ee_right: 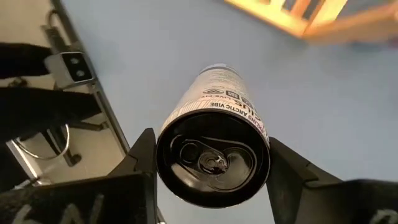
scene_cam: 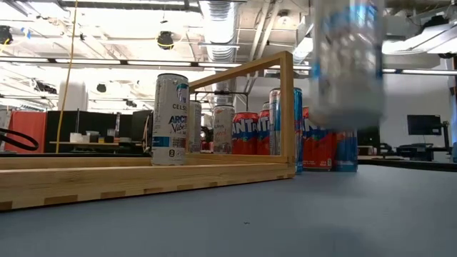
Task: Place canned beverage on shelf
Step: Put the right white blue soda can on the shelf aligned with the other white blue soda can
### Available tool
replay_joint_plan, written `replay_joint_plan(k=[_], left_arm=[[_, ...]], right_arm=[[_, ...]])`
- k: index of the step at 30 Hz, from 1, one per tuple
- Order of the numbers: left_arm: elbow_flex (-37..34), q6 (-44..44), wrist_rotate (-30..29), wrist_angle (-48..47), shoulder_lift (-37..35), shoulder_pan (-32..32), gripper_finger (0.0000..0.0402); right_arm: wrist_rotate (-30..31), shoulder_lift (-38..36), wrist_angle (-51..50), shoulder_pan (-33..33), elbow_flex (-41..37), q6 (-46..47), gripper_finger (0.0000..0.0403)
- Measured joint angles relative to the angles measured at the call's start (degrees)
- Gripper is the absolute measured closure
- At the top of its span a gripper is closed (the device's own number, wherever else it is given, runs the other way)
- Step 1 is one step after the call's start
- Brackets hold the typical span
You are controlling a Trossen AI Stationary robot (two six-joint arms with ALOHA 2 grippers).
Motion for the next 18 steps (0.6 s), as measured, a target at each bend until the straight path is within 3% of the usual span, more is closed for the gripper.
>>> replay_joint_plan(k=[9,18], left_arm=[[0.00,-0.13,0.00,0.02,0.00,0.00,0.0099],[0.00,-1.28,0.02,0.02,0.00,0.01,0.0099]], right_arm=[[0.04,0.01,-0.68,-4.54,10.02,-7.70,0.0229],[0.23,0.15,0.55,-9.94,11.19,-14.97,0.0229]])
